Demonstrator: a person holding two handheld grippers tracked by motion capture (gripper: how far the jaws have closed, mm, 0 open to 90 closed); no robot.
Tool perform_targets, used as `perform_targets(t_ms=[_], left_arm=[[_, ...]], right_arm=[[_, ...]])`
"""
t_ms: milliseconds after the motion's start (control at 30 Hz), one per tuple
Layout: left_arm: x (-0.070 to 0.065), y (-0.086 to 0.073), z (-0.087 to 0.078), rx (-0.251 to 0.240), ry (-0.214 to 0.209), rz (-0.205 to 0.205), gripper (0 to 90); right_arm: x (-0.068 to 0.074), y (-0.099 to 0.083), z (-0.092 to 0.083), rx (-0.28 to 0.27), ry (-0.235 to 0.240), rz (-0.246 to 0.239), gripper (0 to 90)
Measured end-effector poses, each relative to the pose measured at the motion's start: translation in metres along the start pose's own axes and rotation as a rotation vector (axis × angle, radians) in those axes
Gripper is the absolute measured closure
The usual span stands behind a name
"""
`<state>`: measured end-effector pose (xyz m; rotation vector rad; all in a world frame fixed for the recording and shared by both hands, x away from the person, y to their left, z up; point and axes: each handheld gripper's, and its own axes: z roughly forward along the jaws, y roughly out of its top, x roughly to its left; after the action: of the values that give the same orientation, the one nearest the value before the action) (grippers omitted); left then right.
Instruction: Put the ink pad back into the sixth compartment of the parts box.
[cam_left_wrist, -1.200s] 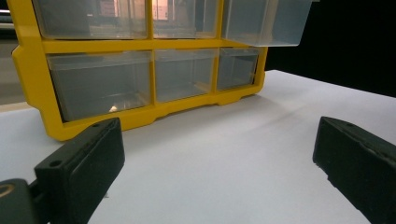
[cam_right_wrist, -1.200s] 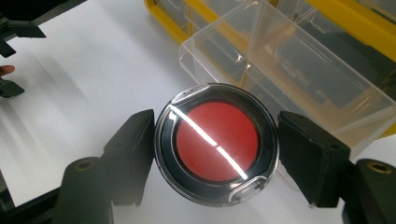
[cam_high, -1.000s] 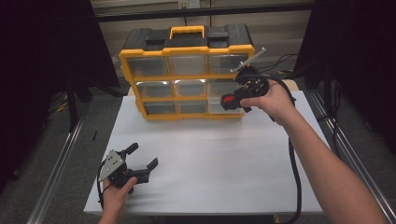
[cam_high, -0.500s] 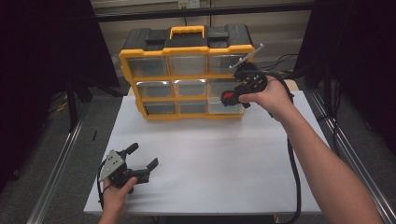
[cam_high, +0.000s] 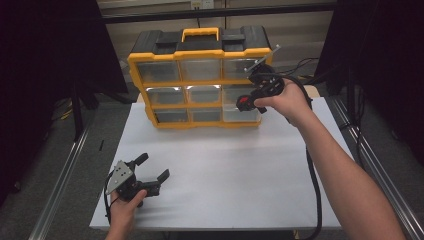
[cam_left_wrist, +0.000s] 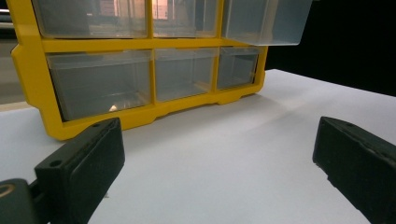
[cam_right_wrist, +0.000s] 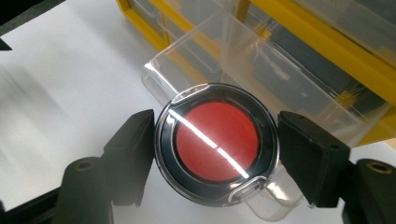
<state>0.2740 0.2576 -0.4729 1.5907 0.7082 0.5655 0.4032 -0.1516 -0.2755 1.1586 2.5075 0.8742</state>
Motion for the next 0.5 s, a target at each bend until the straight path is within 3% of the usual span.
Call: perform_targets(t_ms=[67,167,200,300,333,400,433,467,500], left_arm=[[0.0005,0.0001,-0.0003,0.003,0.004,0.010,2.3],[-0.0013,-0.0003,0.0010,-0.007,-0.007,-0.009,2.3],[-0.0013,-0.0002,0.0012,-0.013,0.008,-0.016,2.4],[0.0002,0.0001,0.0000,-0.002,0.005,0.001,2.3],[-0.0017,-0.0002,0.0014,-0.022,0.010,-0.029,2.3],[-0.0014,-0.0001,0.0011,-0.018,0.008,-0.023,2.3],[0.0009,0.0004,-0.0009,0.007,0.003,0.014,2.3],[0.0009,0.0004,-0.0010,0.007,0.002,0.014,2.3],[-0.0010,0.0000,0.0008,-0.013,0.003,-0.019,2.3]], right_arm=[[-0.0006,0.0004,0.0007,0.001,-0.004,0.003,29.8],[-0.0016,0.0015,0.0018,0.006,-0.011,-0.001,29.8],[-0.0016,0.0021,0.0018,0.005,-0.012,0.001,29.8],[-0.0025,0.0034,0.0010,0.007,-0.023,0.009,29.8],[-0.0031,0.0036,0.0009,0.009,-0.018,0.008,29.8],[-0.0039,0.0037,0.0025,0.009,-0.026,0.003,29.8],[-0.0038,0.0037,0.0025,0.014,-0.027,0.009,29.8],[-0.0042,0.0039,0.0033,0.012,-0.026,0.014,29.8],[-0.0052,0.0040,0.0039,0.008,-0.027,0.008,29.8]])
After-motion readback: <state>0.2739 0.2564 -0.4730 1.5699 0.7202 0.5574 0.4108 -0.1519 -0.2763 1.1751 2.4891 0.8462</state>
